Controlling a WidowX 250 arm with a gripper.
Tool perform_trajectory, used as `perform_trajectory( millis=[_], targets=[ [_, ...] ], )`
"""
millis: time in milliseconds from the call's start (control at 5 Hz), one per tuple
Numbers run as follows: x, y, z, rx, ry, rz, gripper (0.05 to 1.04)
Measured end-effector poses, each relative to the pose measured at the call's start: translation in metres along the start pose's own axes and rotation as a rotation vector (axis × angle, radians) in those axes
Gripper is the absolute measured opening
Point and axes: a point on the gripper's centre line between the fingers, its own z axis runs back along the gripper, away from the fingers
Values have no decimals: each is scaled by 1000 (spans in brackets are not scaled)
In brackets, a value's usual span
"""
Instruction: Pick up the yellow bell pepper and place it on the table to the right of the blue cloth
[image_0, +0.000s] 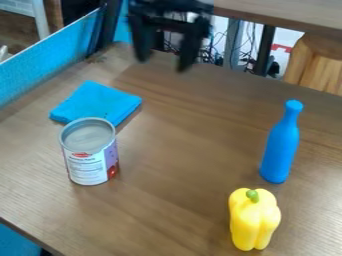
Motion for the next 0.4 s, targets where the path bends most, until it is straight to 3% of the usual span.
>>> perform_trajectory(
  millis=[400],
  targets=[
    [-19,-92,-25,60,15,-314,1001]
  ],
)
